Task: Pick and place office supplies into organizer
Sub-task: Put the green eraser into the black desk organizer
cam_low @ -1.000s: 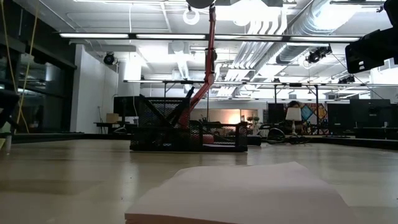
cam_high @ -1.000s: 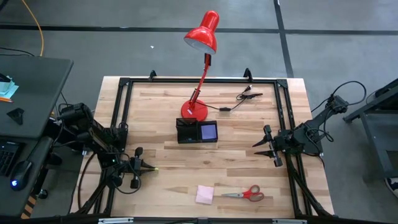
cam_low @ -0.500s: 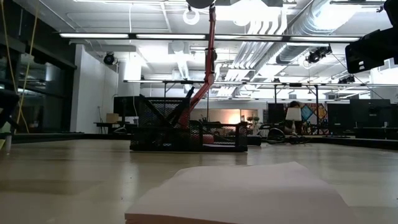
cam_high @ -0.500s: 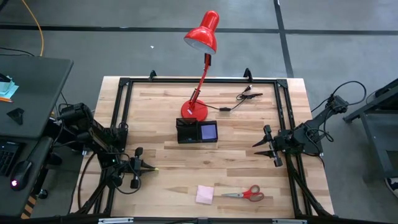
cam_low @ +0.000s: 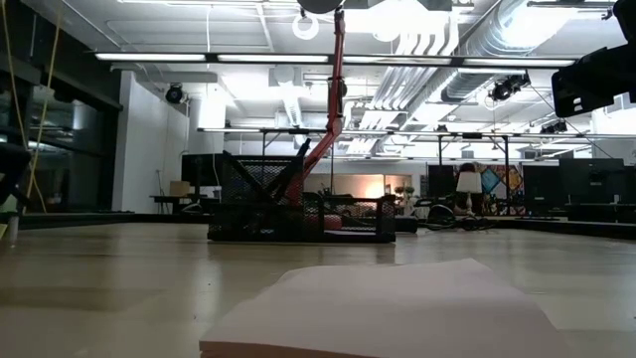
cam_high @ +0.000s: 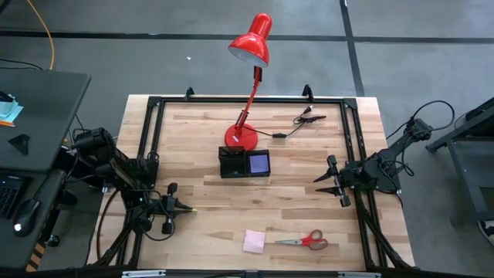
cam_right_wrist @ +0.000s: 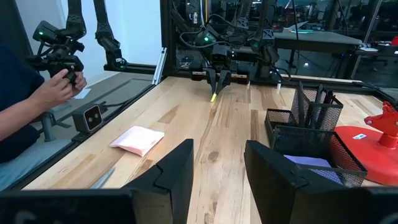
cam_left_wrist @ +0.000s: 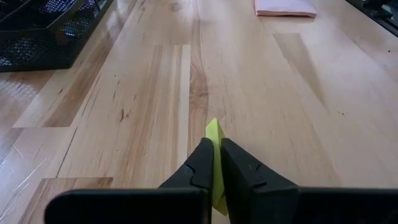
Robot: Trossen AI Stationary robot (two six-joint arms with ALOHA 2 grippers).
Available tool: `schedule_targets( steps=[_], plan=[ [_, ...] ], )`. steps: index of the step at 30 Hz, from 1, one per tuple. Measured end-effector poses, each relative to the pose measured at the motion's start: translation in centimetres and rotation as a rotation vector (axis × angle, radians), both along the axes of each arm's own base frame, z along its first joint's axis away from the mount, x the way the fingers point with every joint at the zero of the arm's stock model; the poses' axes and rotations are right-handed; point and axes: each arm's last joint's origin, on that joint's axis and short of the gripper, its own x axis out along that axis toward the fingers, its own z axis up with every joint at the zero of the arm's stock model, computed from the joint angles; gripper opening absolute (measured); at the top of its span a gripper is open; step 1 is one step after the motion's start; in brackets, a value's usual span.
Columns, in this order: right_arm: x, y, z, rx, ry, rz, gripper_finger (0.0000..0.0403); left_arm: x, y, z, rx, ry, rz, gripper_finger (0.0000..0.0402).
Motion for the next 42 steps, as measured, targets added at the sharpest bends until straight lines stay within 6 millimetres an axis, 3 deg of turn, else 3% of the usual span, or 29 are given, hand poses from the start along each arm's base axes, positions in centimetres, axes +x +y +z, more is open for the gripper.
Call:
schedule_targets(
  steps=[42],
  plan=[
    [0.0,0.0,0.0,0.0,0.0,0.0,0.0134,0.15,-0.25,0.27,0.005,-0.026,-0.013,0.0011]
  ],
)
